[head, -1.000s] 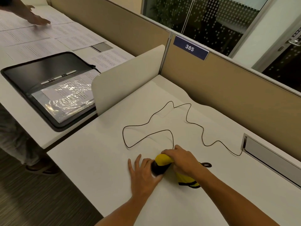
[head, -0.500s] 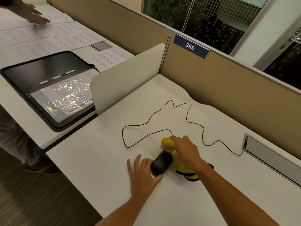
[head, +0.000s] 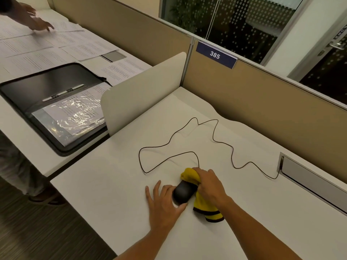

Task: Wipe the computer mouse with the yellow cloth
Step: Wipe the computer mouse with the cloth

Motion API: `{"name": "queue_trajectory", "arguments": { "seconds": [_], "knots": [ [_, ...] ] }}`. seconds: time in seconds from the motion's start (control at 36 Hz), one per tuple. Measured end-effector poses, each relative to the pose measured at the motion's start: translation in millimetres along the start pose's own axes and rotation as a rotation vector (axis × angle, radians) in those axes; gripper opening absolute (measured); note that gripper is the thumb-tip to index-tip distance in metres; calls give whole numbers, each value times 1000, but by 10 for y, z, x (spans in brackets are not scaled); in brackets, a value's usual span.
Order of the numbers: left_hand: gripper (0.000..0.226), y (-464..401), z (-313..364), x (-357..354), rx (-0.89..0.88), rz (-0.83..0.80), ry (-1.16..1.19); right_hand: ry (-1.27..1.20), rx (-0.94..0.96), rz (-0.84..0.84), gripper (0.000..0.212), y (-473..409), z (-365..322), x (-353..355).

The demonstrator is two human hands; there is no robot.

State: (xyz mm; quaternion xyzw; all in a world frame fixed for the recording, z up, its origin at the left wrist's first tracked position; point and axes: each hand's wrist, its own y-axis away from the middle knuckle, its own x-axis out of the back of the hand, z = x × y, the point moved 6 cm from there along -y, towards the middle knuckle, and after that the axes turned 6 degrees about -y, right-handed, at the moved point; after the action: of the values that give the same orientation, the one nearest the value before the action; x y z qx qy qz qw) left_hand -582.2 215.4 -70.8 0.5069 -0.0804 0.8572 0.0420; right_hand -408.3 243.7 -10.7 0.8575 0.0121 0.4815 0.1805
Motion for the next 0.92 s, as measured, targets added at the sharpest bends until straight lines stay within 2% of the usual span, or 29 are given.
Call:
{"name": "queue_trajectory", "arguments": {
  "seconds": [0.22, 0.36, 0.58, 0.78, 0.92],
  "knots": [
    [68, -25, -23, -39, 10, -35, -22, -78, -65, 235, 71, -10, 129, 208],
    [66, -27, -25, -57, 14, -34, 1, -121, -8, 334, 62, 31, 46, 246],
    [62, -64, 38, -18, 31, -4, 3, -57, 80, 63, 59, 46, -70, -147],
    [63, -54, 56, -22, 27, -8, -12, -58, 0, 80, 53, 2, 83, -126],
    [61, -54, 59, -11, 25, -7, -14, -68, -70, 87, 66, -34, 149, -128]
  ]
}}
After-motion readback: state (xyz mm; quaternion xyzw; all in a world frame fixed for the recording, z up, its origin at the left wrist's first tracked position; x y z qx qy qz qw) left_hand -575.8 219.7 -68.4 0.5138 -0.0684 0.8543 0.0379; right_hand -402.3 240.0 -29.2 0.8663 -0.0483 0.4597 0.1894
